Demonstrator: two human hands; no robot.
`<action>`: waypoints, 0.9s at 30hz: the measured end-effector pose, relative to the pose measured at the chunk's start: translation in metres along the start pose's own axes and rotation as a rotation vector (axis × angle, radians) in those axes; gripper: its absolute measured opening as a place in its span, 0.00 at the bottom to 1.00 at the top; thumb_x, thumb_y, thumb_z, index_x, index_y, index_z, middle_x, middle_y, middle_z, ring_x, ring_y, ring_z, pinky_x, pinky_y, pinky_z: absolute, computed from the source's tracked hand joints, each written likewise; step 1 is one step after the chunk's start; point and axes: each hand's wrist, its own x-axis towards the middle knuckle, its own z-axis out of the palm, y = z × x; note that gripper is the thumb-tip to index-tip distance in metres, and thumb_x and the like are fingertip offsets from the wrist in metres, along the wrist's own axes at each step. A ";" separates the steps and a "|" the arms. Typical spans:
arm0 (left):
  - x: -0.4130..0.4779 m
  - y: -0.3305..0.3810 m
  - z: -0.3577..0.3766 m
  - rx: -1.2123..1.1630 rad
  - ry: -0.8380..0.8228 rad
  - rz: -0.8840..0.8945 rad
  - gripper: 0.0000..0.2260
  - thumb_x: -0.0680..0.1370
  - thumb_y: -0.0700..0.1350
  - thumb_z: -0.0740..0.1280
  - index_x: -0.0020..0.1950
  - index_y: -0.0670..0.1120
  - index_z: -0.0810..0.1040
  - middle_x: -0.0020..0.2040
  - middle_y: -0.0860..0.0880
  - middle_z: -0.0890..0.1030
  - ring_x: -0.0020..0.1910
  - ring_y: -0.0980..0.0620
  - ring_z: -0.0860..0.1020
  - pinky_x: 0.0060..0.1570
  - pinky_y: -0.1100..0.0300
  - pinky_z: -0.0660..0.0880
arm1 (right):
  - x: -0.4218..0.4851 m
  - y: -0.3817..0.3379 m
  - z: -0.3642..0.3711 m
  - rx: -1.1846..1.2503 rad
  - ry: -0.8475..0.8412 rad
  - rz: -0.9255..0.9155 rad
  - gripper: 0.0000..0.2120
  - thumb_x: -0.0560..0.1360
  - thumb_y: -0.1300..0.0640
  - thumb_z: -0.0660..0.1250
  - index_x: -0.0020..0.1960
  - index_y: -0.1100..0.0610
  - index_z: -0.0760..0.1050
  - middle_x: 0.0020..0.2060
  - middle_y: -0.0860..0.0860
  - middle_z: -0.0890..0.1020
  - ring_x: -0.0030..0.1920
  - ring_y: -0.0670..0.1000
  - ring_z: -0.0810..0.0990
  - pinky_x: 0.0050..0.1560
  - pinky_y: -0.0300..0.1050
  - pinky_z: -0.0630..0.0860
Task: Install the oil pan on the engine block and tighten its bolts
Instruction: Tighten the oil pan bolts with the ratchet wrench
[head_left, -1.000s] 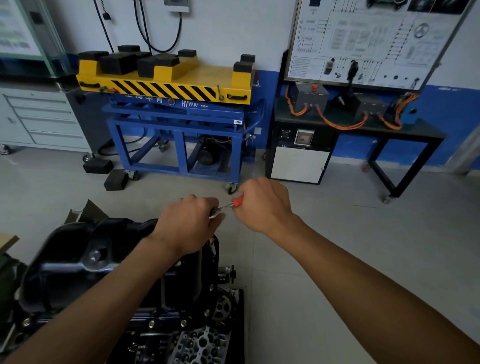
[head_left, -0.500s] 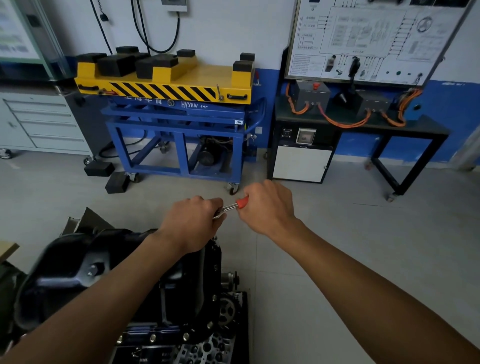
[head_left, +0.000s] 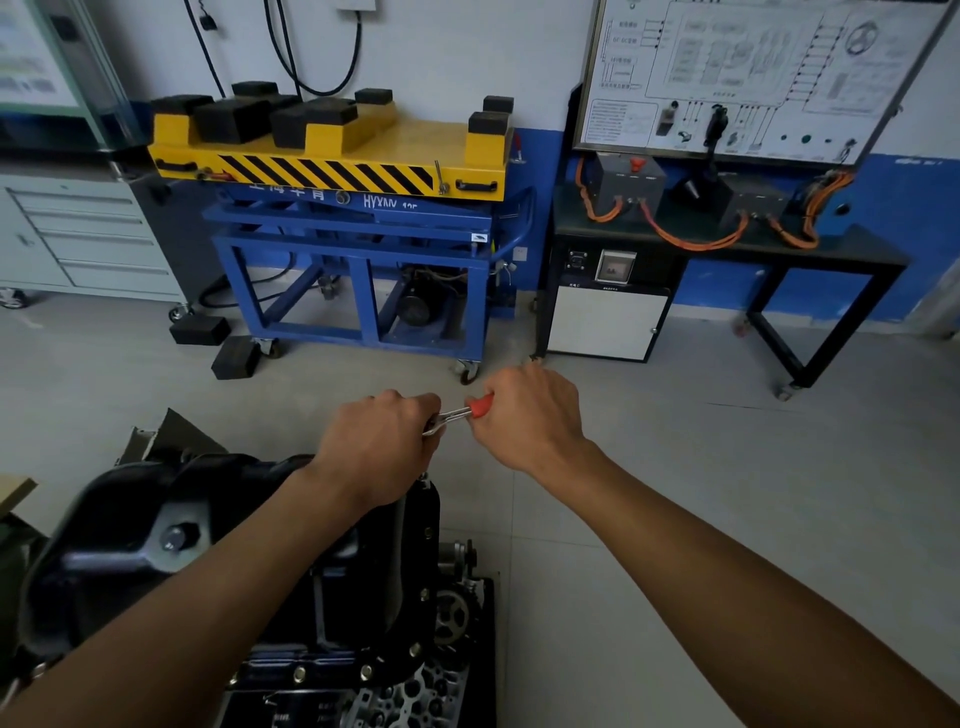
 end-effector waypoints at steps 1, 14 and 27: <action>-0.001 0.002 -0.001 0.004 -0.005 -0.017 0.10 0.83 0.54 0.58 0.45 0.52 0.64 0.34 0.52 0.66 0.34 0.47 0.68 0.34 0.56 0.64 | 0.000 0.000 0.001 -0.004 -0.001 -0.005 0.18 0.77 0.45 0.66 0.32 0.51 0.72 0.27 0.46 0.71 0.29 0.47 0.70 0.33 0.43 0.65; -0.004 0.025 0.003 0.022 -0.053 -0.234 0.12 0.83 0.57 0.57 0.47 0.50 0.68 0.43 0.48 0.78 0.42 0.46 0.79 0.51 0.51 0.71 | 0.021 -0.008 -0.011 -0.060 -0.039 -0.225 0.08 0.75 0.51 0.70 0.40 0.52 0.75 0.37 0.47 0.71 0.50 0.53 0.72 0.51 0.50 0.66; -0.003 0.005 0.002 -0.096 -0.063 -0.163 0.14 0.81 0.58 0.61 0.41 0.51 0.66 0.37 0.51 0.71 0.40 0.45 0.76 0.40 0.55 0.66 | 0.007 -0.023 -0.024 -0.054 -0.086 -0.063 0.12 0.75 0.48 0.69 0.38 0.53 0.73 0.41 0.52 0.79 0.50 0.53 0.74 0.50 0.48 0.71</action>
